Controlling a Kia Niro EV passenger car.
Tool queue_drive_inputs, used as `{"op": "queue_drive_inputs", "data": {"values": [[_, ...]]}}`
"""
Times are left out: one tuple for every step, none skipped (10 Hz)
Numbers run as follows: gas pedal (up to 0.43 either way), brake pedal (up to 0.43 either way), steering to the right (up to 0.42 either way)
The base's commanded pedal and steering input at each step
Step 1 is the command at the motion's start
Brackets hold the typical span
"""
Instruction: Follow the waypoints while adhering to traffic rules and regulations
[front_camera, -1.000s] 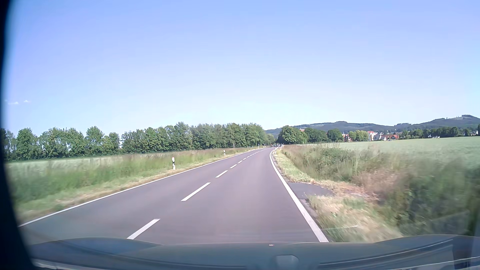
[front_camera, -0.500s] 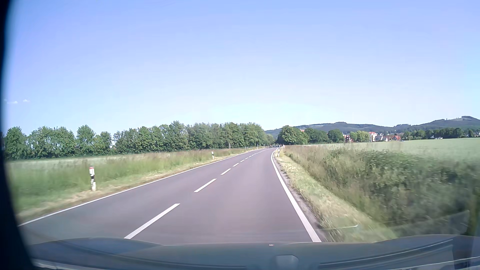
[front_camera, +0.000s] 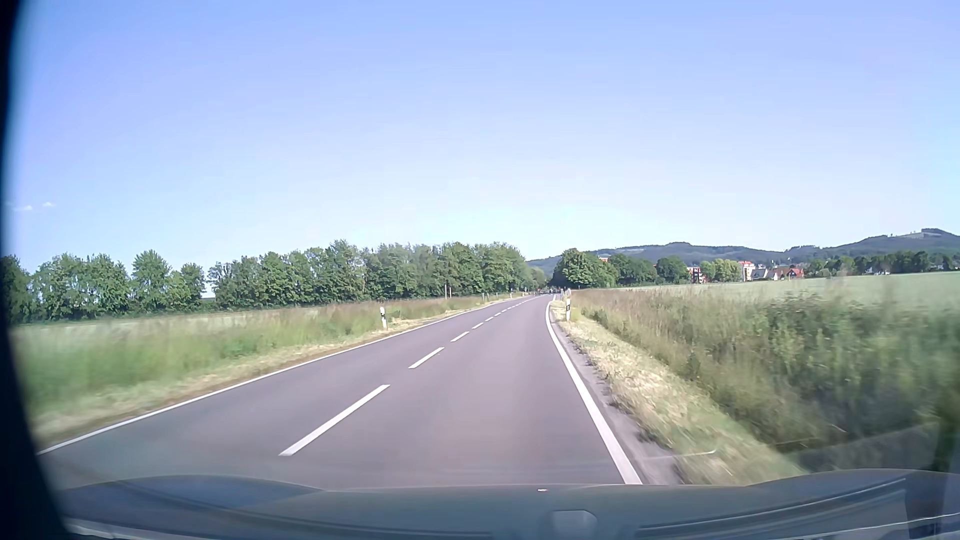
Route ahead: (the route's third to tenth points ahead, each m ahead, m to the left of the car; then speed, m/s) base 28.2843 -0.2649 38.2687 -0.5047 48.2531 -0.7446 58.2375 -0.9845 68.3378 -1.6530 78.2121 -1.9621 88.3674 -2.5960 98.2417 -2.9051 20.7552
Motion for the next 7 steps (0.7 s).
{"op": "queue_drive_inputs", "data": {"values": [[0.189, 0.006, 0.003], [0.189, 0.006, 0.002], [0.177, 0.006, 0.003], [0.177, 0.006, 0.003], [0.177, 0.006, 0.003], [0.177, 0.006, 0.003], [0.177, 0.006, 0.003]]}}
